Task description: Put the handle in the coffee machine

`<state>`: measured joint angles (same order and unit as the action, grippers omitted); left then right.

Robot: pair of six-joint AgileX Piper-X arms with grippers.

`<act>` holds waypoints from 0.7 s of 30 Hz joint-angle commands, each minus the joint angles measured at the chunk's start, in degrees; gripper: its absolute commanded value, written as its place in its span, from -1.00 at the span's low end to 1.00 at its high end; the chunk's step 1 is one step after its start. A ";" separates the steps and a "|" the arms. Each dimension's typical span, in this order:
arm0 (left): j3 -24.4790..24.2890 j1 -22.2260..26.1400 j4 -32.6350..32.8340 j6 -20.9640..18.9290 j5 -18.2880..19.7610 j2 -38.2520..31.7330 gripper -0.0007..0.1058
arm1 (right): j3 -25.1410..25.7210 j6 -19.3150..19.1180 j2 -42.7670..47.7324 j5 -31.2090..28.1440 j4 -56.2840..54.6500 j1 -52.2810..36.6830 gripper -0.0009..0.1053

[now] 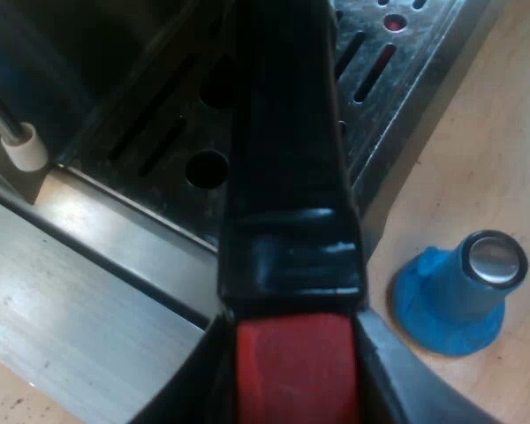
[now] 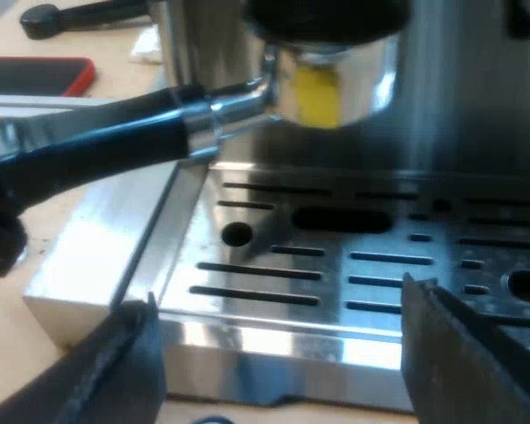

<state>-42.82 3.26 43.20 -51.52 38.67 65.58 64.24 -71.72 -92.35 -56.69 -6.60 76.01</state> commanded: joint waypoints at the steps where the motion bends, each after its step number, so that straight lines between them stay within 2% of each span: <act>1: -1.02 0.10 -0.71 0.89 3.08 -0.46 -0.98 | 0.30 -3.23 -2.09 -2.52 5.24 -0.37 0.16; 6: -1.02 0.10 -0.71 1.28 3.31 -0.46 -0.98 | 0.30 -6.80 -4.60 -2.80 11.22 -0.50 0.16; 8: -1.02 0.10 -0.71 1.52 3.31 -0.46 -0.98 | 0.30 -9.80 -6.55 -2.65 15.76 -0.63 0.16; 12: -1.02 0.10 -0.71 1.50 3.31 -0.46 -0.98 | 0.30 -10.49 -7.73 -2.65 19.57 -1.36 0.16; 21: -2.81 0.10 -1.01 1.34 2.44 1.61 -0.98 | 0.30 -10.67 -7.84 -2.66 19.65 -3.17 0.16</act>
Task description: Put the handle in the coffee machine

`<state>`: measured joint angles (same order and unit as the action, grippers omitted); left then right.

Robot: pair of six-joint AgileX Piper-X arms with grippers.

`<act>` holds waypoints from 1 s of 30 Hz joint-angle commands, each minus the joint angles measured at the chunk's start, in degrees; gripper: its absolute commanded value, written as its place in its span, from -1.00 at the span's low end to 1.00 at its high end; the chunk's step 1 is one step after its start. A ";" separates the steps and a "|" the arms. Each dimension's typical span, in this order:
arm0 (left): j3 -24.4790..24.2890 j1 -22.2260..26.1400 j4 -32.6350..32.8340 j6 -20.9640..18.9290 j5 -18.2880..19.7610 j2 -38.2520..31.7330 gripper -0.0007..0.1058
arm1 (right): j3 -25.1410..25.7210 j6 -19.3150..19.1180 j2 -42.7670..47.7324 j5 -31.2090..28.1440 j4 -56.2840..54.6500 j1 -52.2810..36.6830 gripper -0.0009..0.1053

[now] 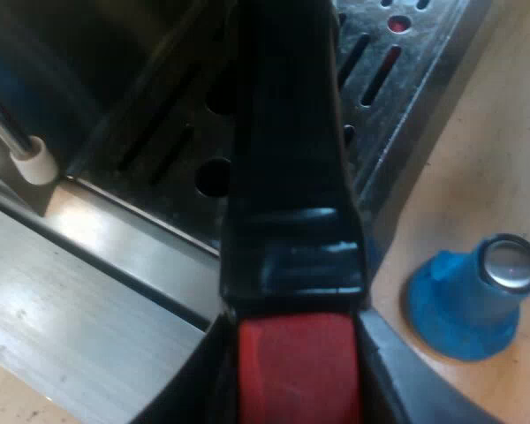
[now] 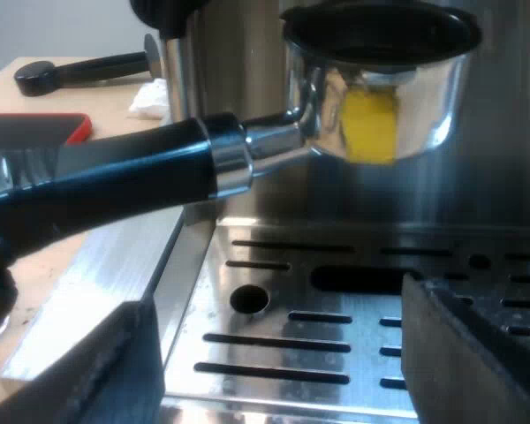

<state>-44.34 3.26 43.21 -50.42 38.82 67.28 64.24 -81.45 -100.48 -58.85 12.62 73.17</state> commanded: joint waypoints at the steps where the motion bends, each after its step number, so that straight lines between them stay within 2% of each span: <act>1: -1.34 0.10 -1.01 0.24 2.29 0.03 -0.98 | 0.30 -0.94 0.29 -0.51 0.43 -0.33 0.16; 14: -1.32 0.10 -1.59 -0.17 3.53 0.01 -0.98 | 0.30 -0.80 0.29 -0.31 0.16 -0.33 0.16; 18: -1.65 0.10 -1.48 -0.20 4.52 0.82 -0.98 | 0.30 -0.92 0.29 2.58 1.74 -0.63 0.16; 27: -5.28 0.27 -0.84 -0.29 4.41 4.97 -0.98 | 0.30 -1.12 0.29 2.58 1.74 -0.96 0.16; 30: -5.80 0.27 -0.70 1.53 4.41 5.23 -0.98 | 0.30 -1.12 0.29 2.58 1.74 -0.96 0.16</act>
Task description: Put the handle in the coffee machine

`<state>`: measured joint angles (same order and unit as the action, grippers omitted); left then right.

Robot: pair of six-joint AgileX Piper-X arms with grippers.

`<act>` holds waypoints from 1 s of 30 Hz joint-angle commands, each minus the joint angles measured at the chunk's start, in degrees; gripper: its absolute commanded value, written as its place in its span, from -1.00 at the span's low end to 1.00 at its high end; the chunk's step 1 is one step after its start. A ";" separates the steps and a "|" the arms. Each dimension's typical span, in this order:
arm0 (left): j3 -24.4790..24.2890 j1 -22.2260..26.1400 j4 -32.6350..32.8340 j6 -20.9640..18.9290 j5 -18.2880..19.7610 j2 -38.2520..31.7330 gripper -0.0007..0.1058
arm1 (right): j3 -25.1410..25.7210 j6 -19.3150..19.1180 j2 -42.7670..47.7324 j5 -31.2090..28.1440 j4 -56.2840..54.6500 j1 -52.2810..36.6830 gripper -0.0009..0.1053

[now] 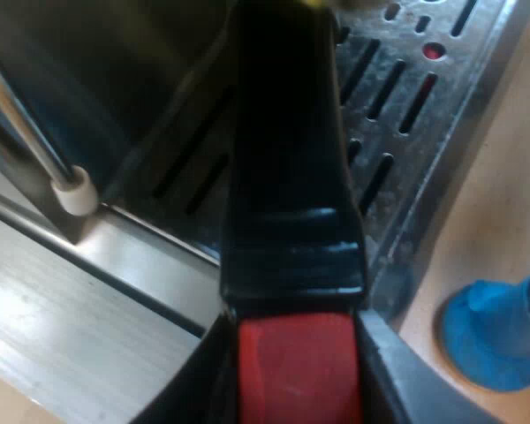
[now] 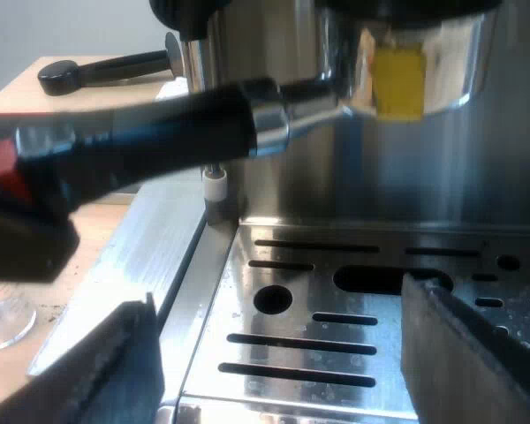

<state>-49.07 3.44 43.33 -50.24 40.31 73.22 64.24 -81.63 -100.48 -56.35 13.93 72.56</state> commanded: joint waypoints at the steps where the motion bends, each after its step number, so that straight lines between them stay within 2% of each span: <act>1: -1.17 0.10 -0.57 1.74 2.77 -0.71 -0.98 | 0.30 -0.94 0.29 0.08 0.44 -0.35 0.16; 18: -2.87 0.10 0.40 1.88 2.43 -0.71 -0.98 | 0.30 -0.94 0.29 0.08 0.44 -0.35 0.16; 24: -4.59 0.55 3.12 1.88 3.77 -0.71 -0.98 | 0.30 -0.94 0.29 0.08 0.44 -0.35 0.16; 30: -4.58 3.67 3.12 1.88 6.23 -0.90 -0.98 | 0.30 -0.94 0.29 0.08 0.44 -0.35 0.16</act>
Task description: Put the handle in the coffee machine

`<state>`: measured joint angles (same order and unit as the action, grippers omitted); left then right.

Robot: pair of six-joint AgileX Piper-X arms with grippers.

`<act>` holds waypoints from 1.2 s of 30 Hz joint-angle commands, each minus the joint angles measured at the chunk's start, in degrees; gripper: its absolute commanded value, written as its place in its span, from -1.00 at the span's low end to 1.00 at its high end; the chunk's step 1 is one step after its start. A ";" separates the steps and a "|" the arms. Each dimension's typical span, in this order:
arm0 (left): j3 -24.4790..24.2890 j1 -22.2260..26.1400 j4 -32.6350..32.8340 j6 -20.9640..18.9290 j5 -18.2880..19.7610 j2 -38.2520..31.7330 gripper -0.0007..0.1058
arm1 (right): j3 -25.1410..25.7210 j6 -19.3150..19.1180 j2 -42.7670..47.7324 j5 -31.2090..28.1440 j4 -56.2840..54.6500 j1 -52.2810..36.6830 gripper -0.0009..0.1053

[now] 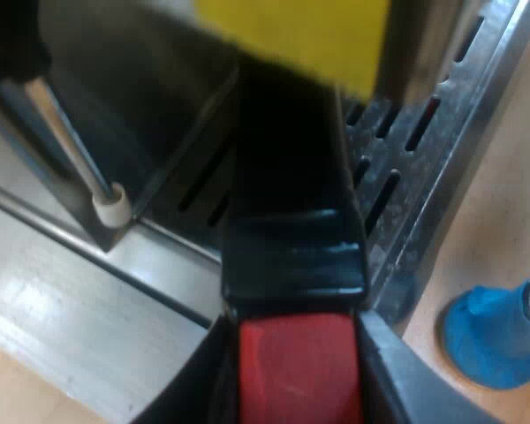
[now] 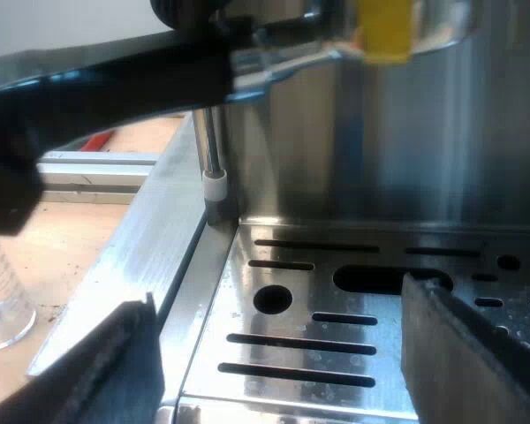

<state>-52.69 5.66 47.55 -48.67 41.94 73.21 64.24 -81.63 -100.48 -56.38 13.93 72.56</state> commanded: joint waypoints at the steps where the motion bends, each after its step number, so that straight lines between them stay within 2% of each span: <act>1: -0.96 2.40 -1.00 0.62 5.32 -0.99 -0.98 | 0.30 -0.94 0.29 0.11 0.44 -0.35 0.16; 4: -0.96 3.00 -0.39 2.13 6.72 -0.98 -0.98 | 0.30 -0.94 0.29 0.11 0.44 -0.35 0.16; 8: -0.96 1.44 3.59 6.51 6.89 -1.18 -0.98 | 0.30 -0.94 0.29 0.11 0.44 -0.35 0.16; 12: -0.96 -0.13 3.63 7.13 6.89 -1.18 -0.98 | 0.30 -0.94 0.29 0.11 0.44 -0.35 0.16; 18: -0.96 -0.45 -1.00 3.58 5.13 -1.18 -0.98 | 0.30 -0.94 0.29 0.11 0.44 -0.35 0.16; 30: -1.18 -0.81 -1.63 2.89 5.23 -1.18 -0.98 | 0.30 -0.94 0.29 -0.17 0.44 -0.35 0.16; 32: -1.18 -0.81 -3.46 -0.99 5.23 -1.18 -0.98 | 0.30 -0.94 0.29 -0.35 0.44 -0.35 0.16; 36: -1.37 -0.81 -5.05 -2.85 6.32 -1.18 -0.98 | 0.30 -0.94 0.29 -0.35 0.44 -0.35 0.16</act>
<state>-52.69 5.16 46.36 -48.59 44.24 73.21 64.24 -81.63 -100.48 -56.38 13.93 72.56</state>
